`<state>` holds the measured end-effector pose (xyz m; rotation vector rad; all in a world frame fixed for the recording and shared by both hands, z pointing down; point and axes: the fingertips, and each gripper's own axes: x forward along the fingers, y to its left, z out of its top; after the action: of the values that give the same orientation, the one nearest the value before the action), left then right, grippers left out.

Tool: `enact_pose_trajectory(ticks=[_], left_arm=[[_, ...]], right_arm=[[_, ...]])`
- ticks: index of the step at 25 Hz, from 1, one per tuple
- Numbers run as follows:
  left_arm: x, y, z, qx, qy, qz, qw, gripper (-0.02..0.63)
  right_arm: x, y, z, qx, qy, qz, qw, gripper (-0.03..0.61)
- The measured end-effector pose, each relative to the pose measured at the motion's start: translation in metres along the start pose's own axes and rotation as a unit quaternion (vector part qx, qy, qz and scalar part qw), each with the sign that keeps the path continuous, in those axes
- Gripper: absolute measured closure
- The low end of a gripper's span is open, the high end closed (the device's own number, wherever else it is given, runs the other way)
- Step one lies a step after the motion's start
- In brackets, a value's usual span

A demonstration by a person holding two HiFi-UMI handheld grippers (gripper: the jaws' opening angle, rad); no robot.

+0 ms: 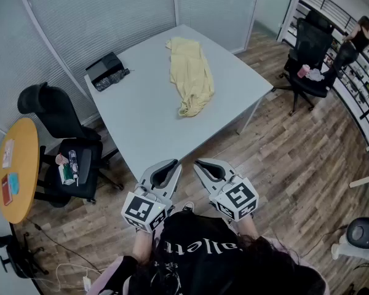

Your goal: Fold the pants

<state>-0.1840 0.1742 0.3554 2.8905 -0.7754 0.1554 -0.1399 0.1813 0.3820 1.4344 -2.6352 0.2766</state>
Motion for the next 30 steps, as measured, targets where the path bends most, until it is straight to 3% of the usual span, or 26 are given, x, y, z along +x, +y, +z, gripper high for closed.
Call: enact_pose_trajectory(ticks=[16,30], left_arm=[[0.0,0.048,0.0,-0.007,-0.004,-0.012,0.9999,0.555],[0.018,0.087,-0.012,-0.023,0.006,-0.052,0.9984,0.555]], right_arm=[[0.046,-0.003,0.005,0.003,-0.003,-0.011,1.0,0.549],[0.075,-0.022,-0.004,0.024,0.023,-0.057,0.998,0.548]])
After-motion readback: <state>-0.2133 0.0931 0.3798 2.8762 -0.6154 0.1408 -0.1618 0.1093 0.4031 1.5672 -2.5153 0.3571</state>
